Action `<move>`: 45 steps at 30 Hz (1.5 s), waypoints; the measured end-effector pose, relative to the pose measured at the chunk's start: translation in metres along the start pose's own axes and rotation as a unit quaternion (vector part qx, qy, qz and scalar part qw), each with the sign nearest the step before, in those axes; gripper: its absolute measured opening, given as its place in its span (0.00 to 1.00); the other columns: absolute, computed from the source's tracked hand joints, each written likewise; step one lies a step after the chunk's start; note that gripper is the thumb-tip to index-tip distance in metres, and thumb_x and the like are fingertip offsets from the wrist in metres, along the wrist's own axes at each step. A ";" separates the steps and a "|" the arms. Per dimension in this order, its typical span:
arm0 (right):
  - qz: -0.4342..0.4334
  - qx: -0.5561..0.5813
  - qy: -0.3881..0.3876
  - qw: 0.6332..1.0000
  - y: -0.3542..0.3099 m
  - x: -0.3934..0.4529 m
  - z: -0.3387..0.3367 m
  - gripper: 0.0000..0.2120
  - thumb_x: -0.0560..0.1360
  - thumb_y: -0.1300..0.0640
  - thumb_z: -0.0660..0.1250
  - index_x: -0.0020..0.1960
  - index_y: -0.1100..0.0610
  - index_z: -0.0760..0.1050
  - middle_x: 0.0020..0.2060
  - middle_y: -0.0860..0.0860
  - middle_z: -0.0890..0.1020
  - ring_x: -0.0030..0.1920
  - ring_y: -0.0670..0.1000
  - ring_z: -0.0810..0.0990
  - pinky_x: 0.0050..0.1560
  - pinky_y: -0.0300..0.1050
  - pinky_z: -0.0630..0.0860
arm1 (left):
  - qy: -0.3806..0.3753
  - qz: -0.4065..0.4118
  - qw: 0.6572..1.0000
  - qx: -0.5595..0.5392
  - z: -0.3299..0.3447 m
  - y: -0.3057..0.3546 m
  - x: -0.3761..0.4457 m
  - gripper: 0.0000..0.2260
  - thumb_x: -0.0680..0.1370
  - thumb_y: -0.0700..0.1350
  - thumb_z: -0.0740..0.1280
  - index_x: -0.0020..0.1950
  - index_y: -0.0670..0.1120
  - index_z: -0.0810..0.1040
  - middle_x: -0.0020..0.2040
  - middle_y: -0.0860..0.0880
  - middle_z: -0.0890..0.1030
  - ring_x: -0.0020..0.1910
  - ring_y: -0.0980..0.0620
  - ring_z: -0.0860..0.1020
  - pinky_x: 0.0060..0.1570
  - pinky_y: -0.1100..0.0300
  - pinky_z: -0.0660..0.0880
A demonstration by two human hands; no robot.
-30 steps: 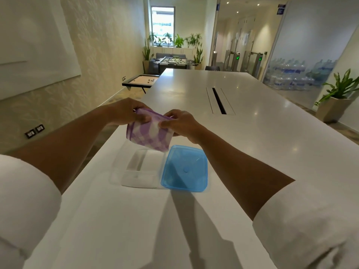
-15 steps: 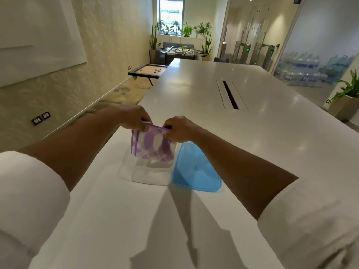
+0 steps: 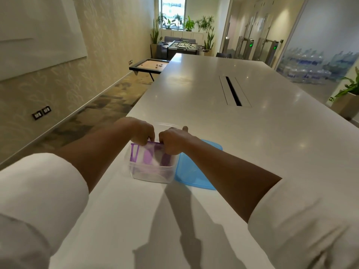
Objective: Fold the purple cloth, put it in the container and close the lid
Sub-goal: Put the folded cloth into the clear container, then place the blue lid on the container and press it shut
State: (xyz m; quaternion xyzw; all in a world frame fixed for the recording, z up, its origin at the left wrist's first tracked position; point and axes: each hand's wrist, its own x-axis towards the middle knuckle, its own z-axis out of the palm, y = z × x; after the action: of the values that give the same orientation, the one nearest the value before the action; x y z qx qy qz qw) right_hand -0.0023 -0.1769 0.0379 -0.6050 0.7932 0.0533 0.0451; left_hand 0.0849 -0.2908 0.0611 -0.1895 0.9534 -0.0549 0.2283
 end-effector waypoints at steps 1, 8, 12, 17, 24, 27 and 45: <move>0.002 -0.004 0.003 1.000 -0.001 0.000 0.002 0.13 0.75 0.58 0.61 0.58 0.53 0.76 0.49 0.52 0.77 0.56 0.54 0.74 0.55 0.56 0.62 | 0.000 -0.004 1.000 0.007 0.002 0.002 0.001 0.17 0.77 0.41 0.61 0.64 0.51 0.79 0.46 0.50 0.77 0.44 0.50 0.75 0.42 0.61 0.73; 0.023 -0.023 0.034 0.999 0.002 0.003 0.020 0.11 0.73 0.55 0.67 0.56 0.52 0.79 0.50 0.53 0.78 0.58 0.55 0.72 0.59 0.56 0.62 | 0.076 -0.044 0.996 0.004 0.017 0.010 0.014 0.18 0.72 0.47 0.73 0.61 0.55 0.80 0.58 0.51 0.80 0.55 0.49 0.79 0.50 0.58 0.76; 0.020 0.023 0.070 0.997 0.010 0.005 0.025 0.15 0.73 0.52 0.68 0.59 0.51 0.78 0.56 0.52 0.79 0.62 0.55 0.70 0.58 0.51 0.67 | 0.092 -0.055 0.992 -0.067 0.024 0.015 0.024 0.24 0.66 0.46 0.78 0.60 0.51 0.76 0.56 0.50 0.79 0.55 0.49 0.78 0.50 0.57 0.75; 0.066 0.177 0.157 0.969 0.024 0.005 0.018 0.13 0.72 0.56 0.65 0.55 0.51 0.80 0.55 0.52 0.81 0.62 0.54 0.71 0.56 0.48 0.73 | 0.047 -0.064 0.994 -0.079 0.032 0.016 0.032 0.22 0.71 0.45 0.75 0.64 0.52 0.77 0.58 0.49 0.81 0.54 0.48 0.79 0.51 0.58 0.77; 0.190 0.343 0.239 0.889 0.061 -0.006 0.009 0.11 0.68 0.61 0.63 0.44 0.53 0.82 0.48 0.51 0.85 0.51 0.53 0.81 0.54 0.47 0.79 | 0.154 -0.079 0.980 -0.102 0.009 0.017 0.031 0.20 0.74 0.43 0.66 0.66 0.54 0.75 0.63 0.49 0.75 0.58 0.47 0.78 0.52 0.59 0.72; 0.254 0.385 0.243 0.853 0.081 -0.017 0.015 0.09 0.64 0.62 0.61 0.37 0.57 0.80 0.43 0.53 0.85 0.46 0.55 0.82 0.49 0.48 0.81 | 0.271 -0.070 0.948 -0.151 -0.009 0.034 0.030 0.16 0.75 0.46 0.66 0.62 0.56 0.77 0.64 0.50 0.75 0.59 0.47 0.78 0.55 0.57 0.71; 0.401 0.481 0.107 0.772 0.135 -0.084 0.056 0.05 0.66 0.63 0.59 0.31 0.59 0.66 0.30 0.55 0.71 0.30 0.56 0.71 0.35 0.46 0.72 | 0.125 -0.037 0.957 -0.259 -0.005 0.166 0.057 0.27 0.78 0.60 0.61 0.70 0.43 0.72 0.66 0.44 0.77 0.63 0.44 0.76 0.57 0.55 0.71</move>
State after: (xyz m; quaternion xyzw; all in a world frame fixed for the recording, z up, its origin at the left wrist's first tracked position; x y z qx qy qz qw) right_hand -0.1103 -0.0530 -0.0019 -0.1335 0.8857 -0.3869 0.2193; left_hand -0.0194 -0.1597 0.0100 -0.2693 0.9480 0.1623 0.0483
